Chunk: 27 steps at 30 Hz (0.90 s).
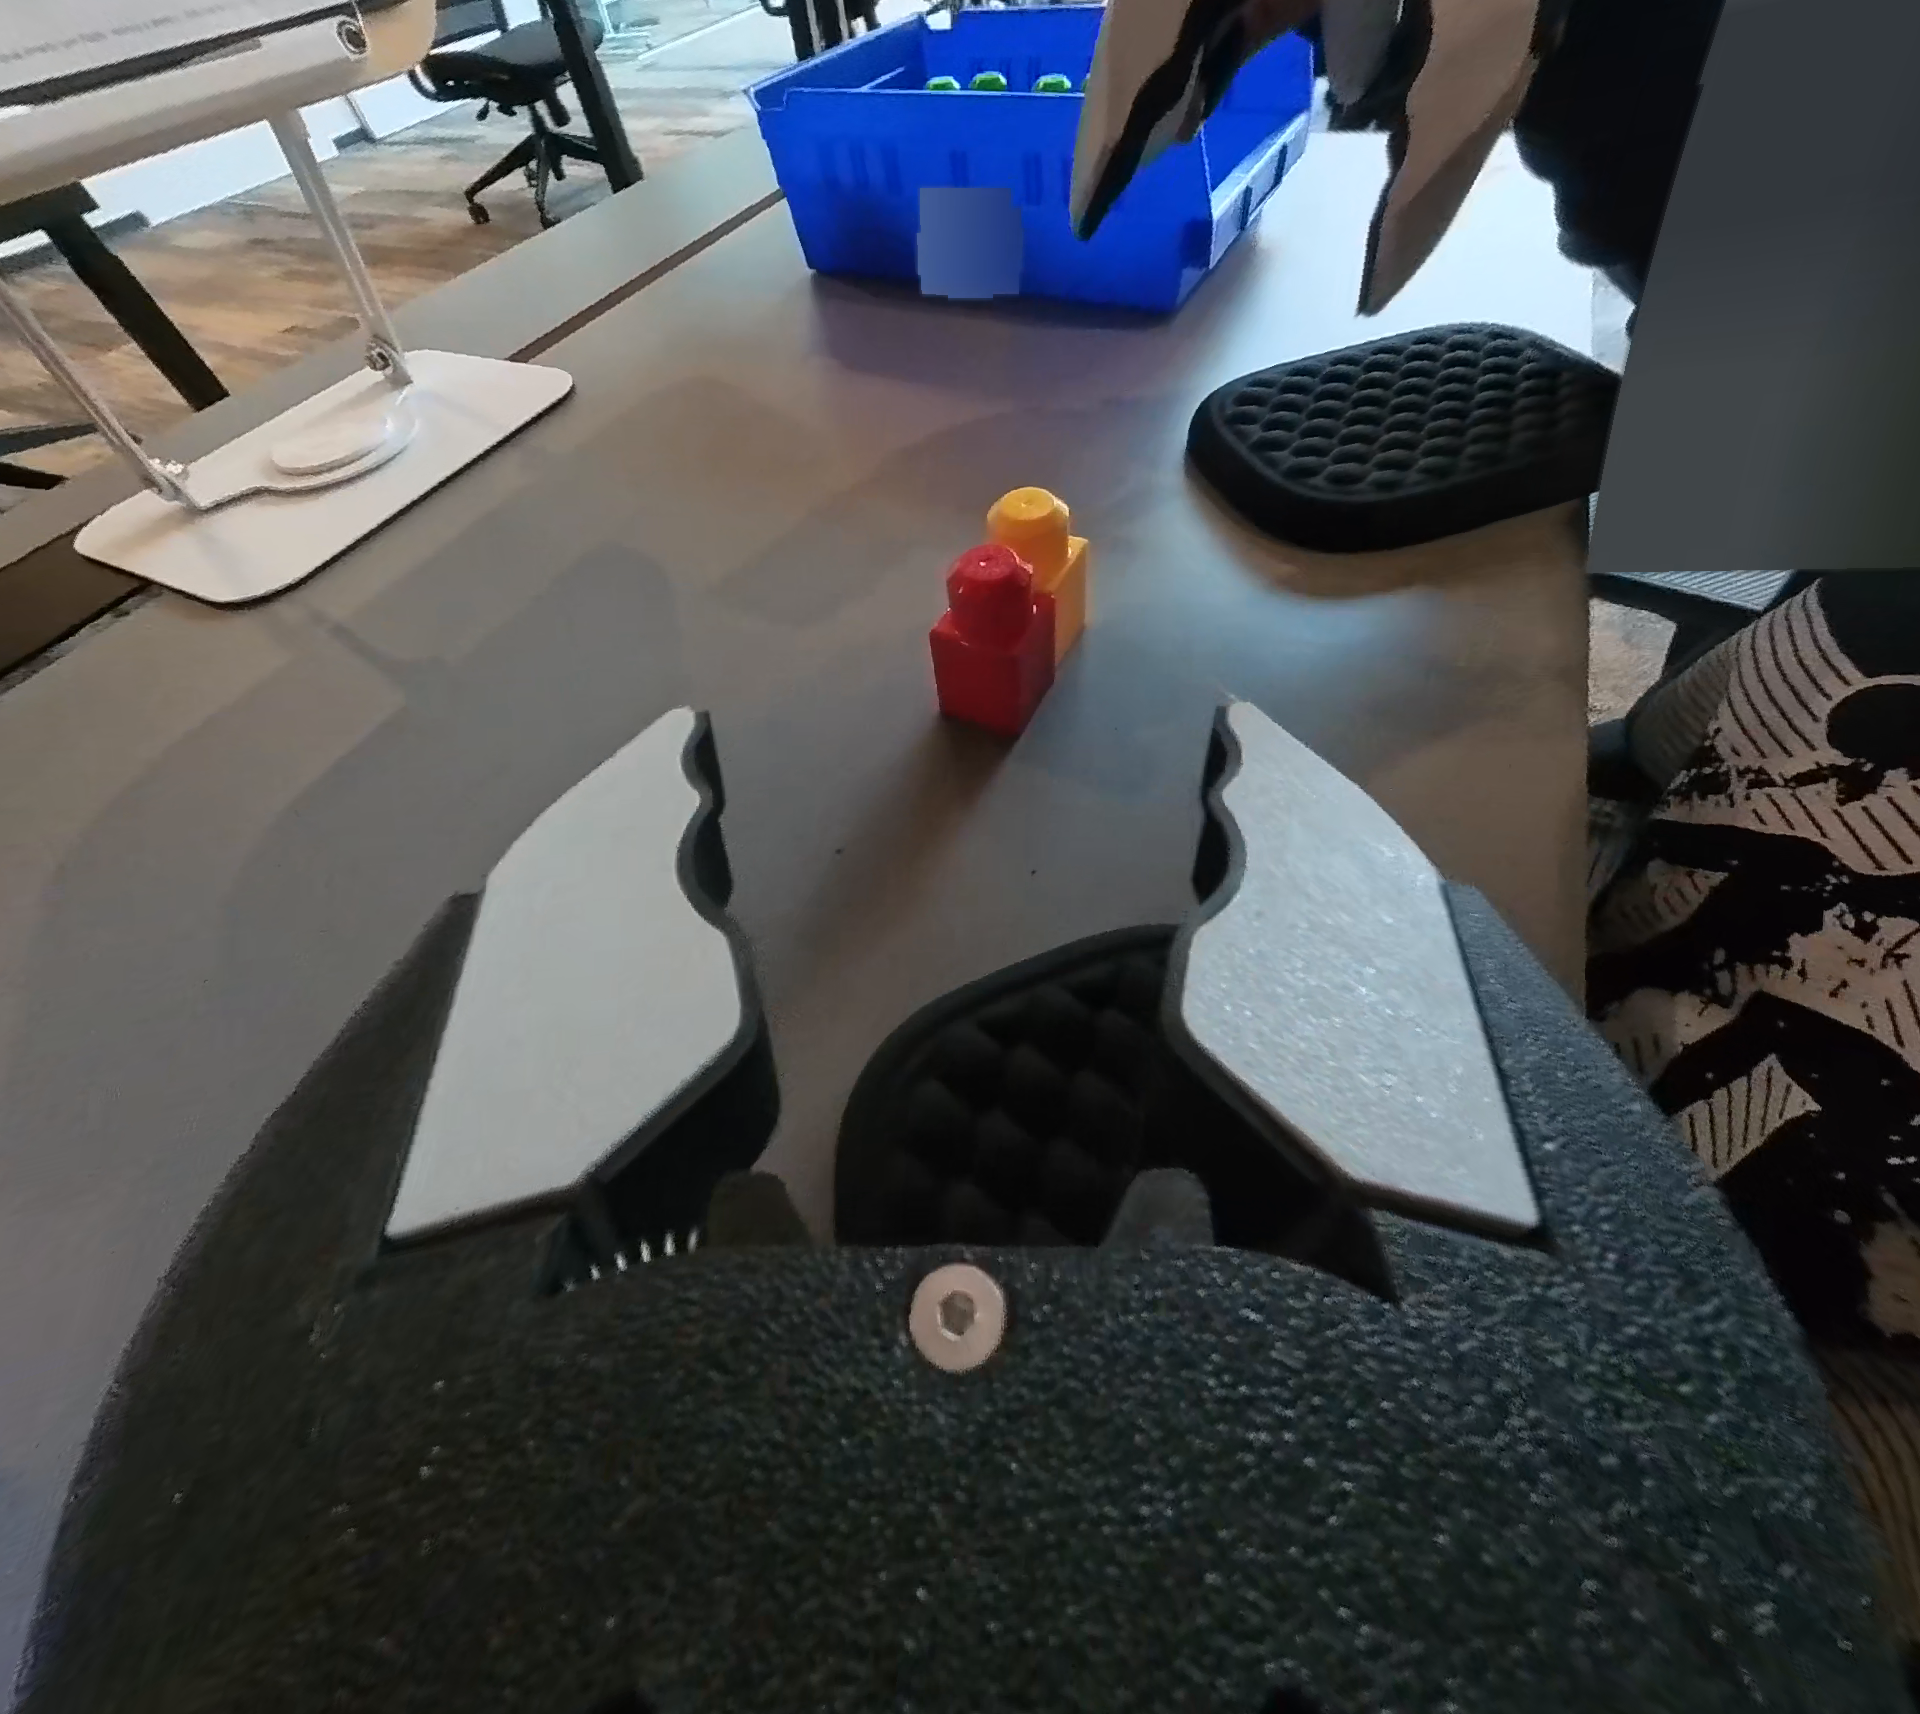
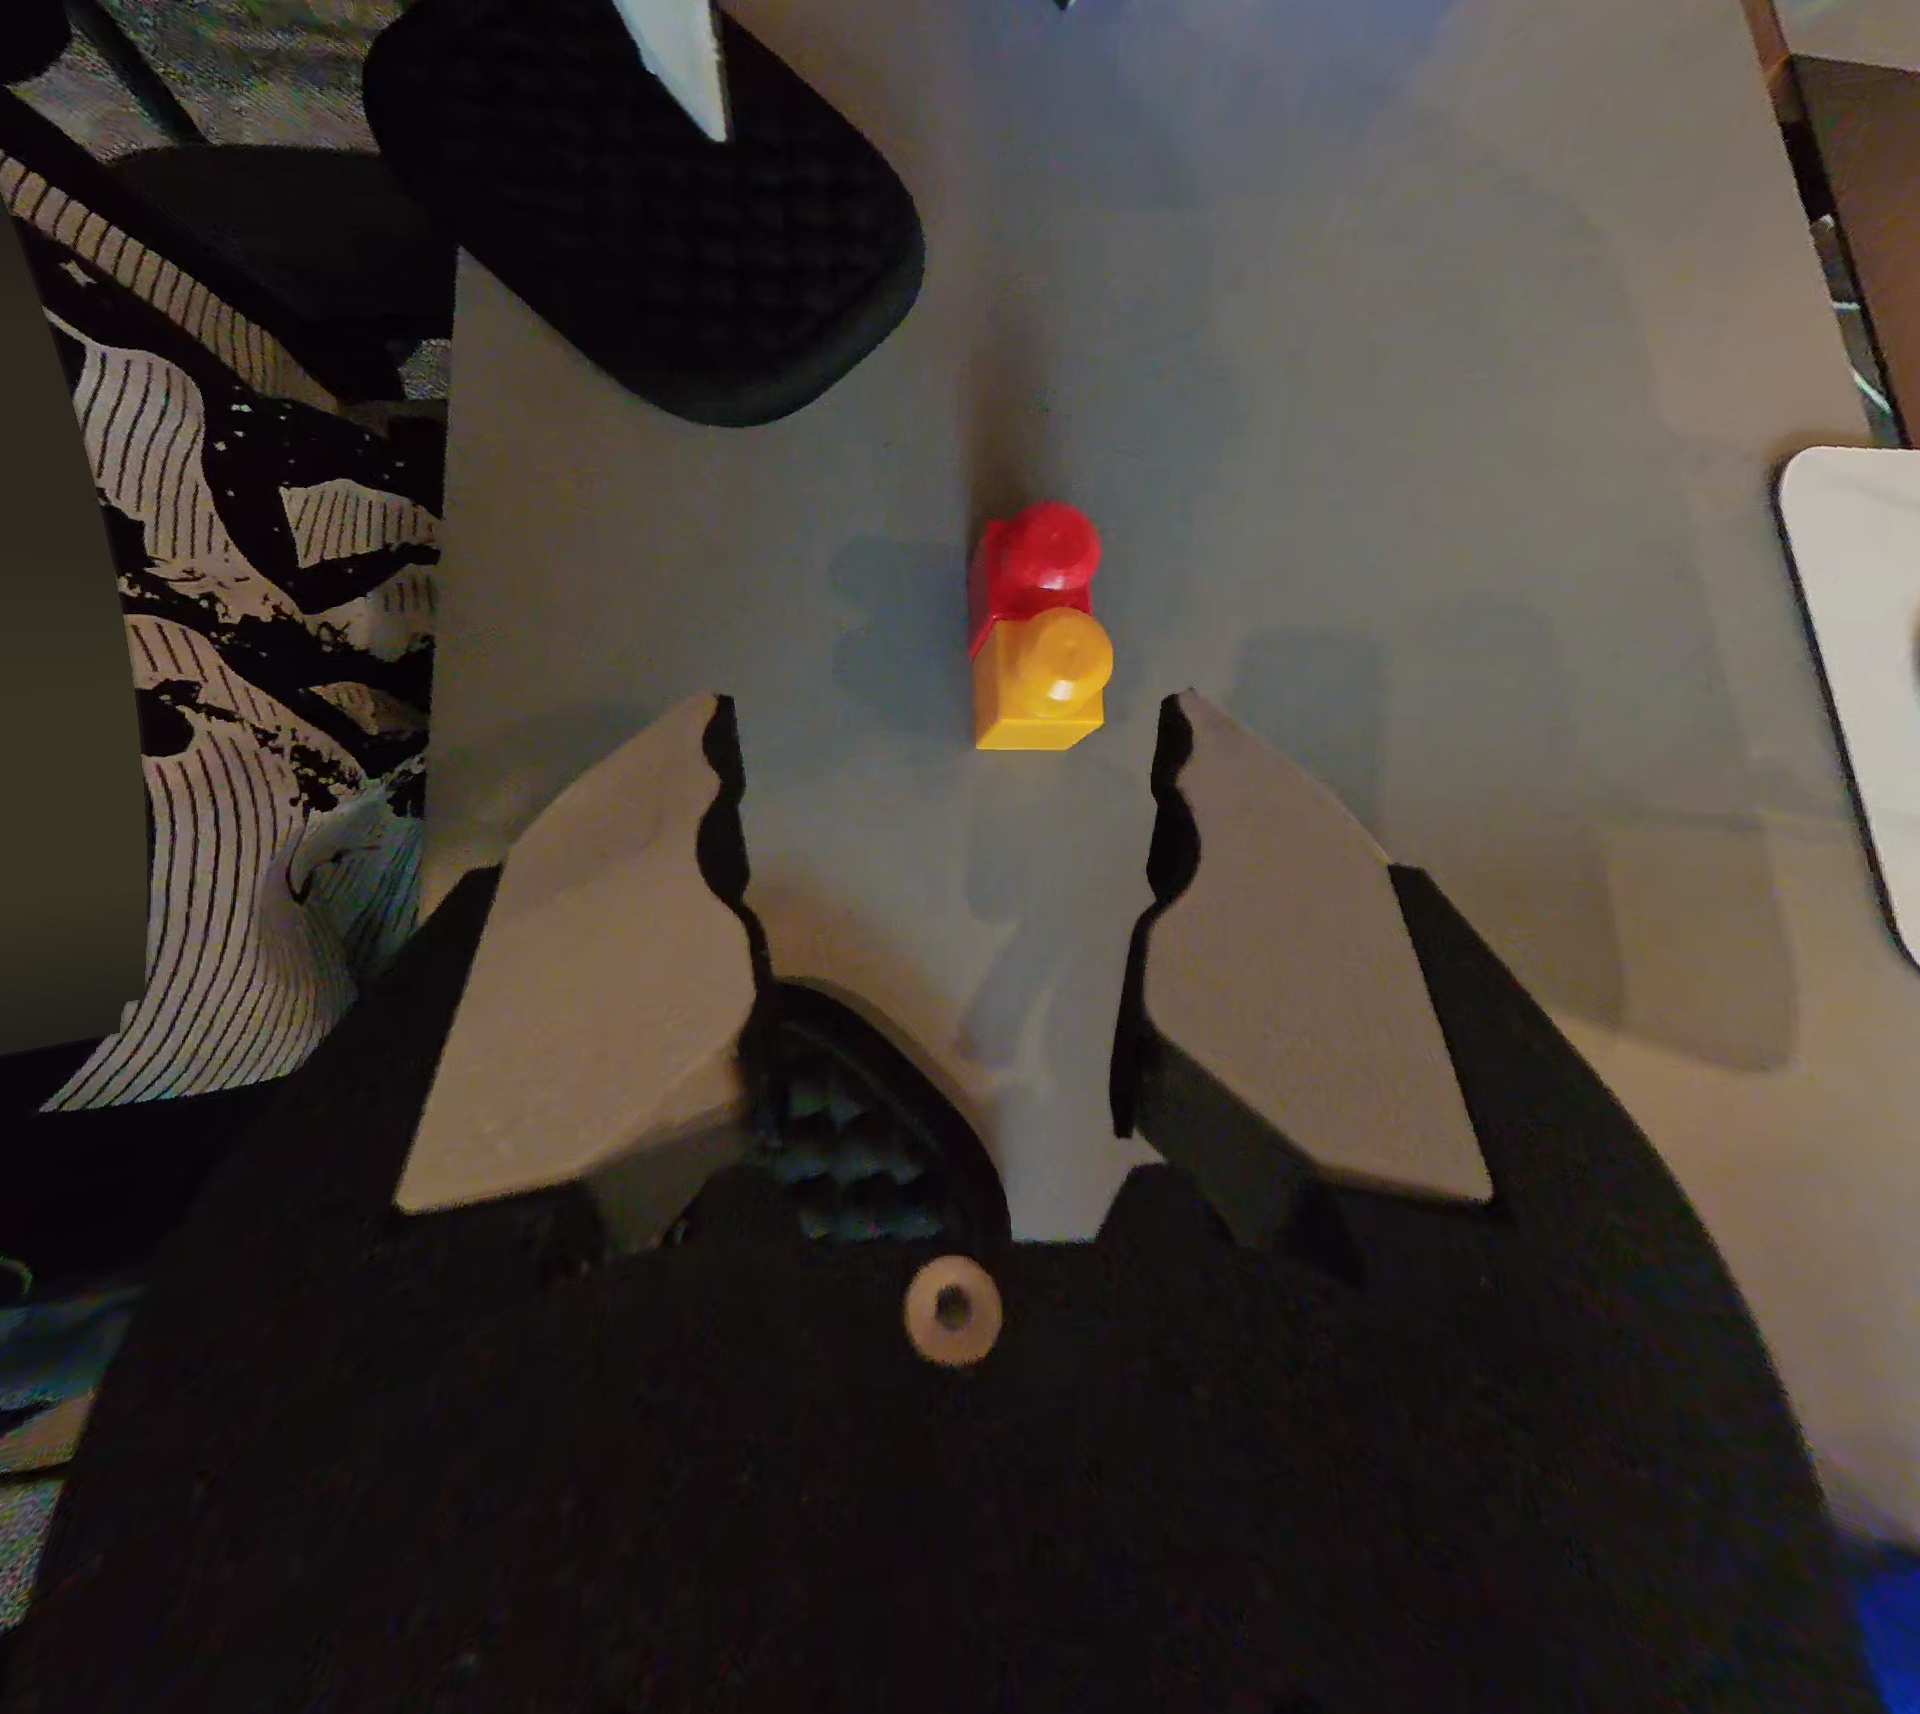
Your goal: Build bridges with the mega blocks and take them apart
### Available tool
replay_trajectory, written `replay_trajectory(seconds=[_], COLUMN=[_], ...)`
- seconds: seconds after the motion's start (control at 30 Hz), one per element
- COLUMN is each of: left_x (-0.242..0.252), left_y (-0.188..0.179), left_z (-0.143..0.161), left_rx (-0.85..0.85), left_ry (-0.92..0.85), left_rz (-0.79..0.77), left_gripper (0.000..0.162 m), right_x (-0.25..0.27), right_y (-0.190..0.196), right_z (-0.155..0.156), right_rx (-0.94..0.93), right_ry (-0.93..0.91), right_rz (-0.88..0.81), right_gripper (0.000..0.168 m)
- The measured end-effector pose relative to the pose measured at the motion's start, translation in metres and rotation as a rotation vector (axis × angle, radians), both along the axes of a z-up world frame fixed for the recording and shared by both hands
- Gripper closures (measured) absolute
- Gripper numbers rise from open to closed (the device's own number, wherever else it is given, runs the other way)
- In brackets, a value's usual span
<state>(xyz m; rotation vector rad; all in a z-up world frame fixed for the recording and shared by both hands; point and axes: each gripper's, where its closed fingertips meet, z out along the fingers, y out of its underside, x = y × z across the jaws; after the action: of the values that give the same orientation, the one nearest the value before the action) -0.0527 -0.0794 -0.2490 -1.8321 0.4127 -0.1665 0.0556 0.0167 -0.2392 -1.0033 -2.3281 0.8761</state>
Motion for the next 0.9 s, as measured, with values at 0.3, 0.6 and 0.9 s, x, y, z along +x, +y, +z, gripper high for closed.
replay_trajectory(seconds=[0.3, 0.6, 0.9], left_x=[0.001, -0.012, -0.095], left_y=[-0.008, -0.013, -0.05], left_z=[-0.005, 0.0, 0.061], left_rx=[-0.032, -0.011, 0.026], left_ry=[0.038, 0.068, 0.19], left_rz=[-0.013, 0.03, 0.244], left_gripper=[0.065, 0.072, 0.099], right_x=[-0.003, -0.008, -0.024], right_y=[-0.002, -0.003, 0.013], right_z=[-0.002, -0.006, -0.005], right_rx=[-0.01, -0.022, -0.081], right_ry=[0.0, -0.005, 0.077], right_rz=[0.004, 0.009, -0.038], right_gripper=[0.092, 0.092, 0.098])
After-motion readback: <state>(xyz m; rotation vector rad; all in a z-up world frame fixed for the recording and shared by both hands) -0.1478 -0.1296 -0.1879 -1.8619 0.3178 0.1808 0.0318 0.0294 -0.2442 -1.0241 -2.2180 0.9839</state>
